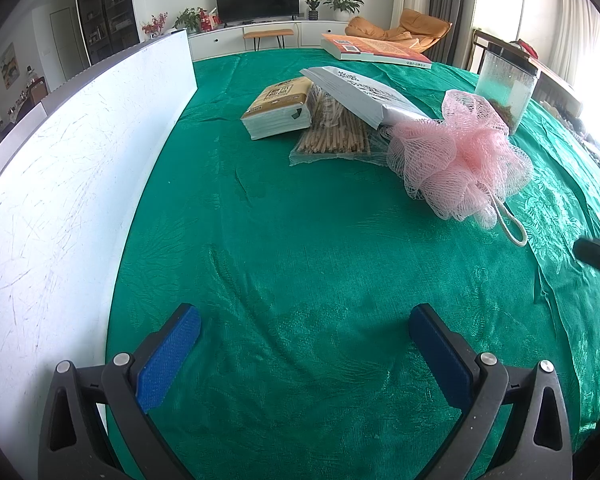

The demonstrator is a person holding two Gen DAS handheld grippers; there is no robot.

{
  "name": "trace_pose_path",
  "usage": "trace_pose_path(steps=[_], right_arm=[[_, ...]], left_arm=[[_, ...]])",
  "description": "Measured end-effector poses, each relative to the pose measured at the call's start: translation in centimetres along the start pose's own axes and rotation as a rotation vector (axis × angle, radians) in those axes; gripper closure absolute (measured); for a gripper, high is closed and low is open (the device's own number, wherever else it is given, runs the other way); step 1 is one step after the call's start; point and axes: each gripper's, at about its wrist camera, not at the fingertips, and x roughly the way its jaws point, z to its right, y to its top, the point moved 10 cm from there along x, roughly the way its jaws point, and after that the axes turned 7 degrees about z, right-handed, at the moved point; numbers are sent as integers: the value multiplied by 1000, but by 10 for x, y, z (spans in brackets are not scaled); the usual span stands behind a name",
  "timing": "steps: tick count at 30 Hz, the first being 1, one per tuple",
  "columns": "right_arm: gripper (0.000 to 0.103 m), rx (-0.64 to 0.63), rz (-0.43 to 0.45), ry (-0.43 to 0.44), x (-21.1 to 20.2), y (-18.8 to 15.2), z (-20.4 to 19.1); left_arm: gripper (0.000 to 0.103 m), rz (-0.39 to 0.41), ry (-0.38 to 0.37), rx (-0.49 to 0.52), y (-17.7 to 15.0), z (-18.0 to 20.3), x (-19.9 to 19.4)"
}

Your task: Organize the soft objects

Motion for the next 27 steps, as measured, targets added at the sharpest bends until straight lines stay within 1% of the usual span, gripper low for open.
trace_pose_path(steps=[2, 3, 6, 7, 9, 10, 11, 12, 13, 14, 15, 16, 18, 19, 20, 21, 22, 24, 26, 27], right_arm=[[17, 36, 41, 137, -2, 23, -26], [17, 33, 44, 192, 1, 33, -41], [17, -21, -8, 302, 29, 51, -93], [17, -45, -33, 318, 42, 53, -108], [17, -100, -81, 322, 66, 49, -130], [18, -134, -84, 315, 74, 46, -136], [21, -160, -55, 281, 76, 48, -135], [21, -163, -10, 251, 73, 52, -129], [32, -140, 22, 238, 67, 55, -118], [57, -107, 35, 226, 62, 57, -104], [63, -74, 50, 198, 56, 59, -85], [64, -45, 79, 153, 49, 63, -62], [64, 13, 132, 35, 35, 71, -8], [60, 56, 153, -26, 29, 76, 22], [52, 113, 170, -72, 24, 80, 52], [43, 184, 177, -95, 20, 82, 80], [31, 259, 189, -109, 15, 84, 106], [31, 375, 233, -125, -1, 83, 143], [31, 420, 261, -123, -13, 79, 156], [31, 426, 252, -115, -15, 75, 154]], left_arm=[[0, 0, 0, 0, 0, 0, 0], [0, 0, 0, 0, 0, 0, 0], [0, 0, 0, 0, 0, 0, 0], [0, 0, 0, 0, 0, 0, 0], [0, 0, 0, 0, 0, 0, 0], [0, 0, 0, 0, 0, 0, 0], [0, 0, 0, 0, 0, 0, 0], [0, 0, 0, 0, 0, 0, 0], [0, 0, 0, 0, 0, 0, 0], [0, 0, 0, 0, 0, 0, 0], [0, 0, 1, 0, 0, 0, 0], [0, 0, 0, 0, 0, -1, 1], [0, 0, 1, -1, 0, -1, 1], [0, 0, 1, 0, 0, -1, 1], [0, 0, 1, 0, 0, -1, 1], [0, 0, 1, 0, 0, -1, 1], [0, 0, 1, 0, 0, -1, 1], [0, 0, 1, 0, 0, -1, 1], [0, 0, 1, 0, 0, -1, 0], [0, 0, 1, 0, 0, -1, 1]])
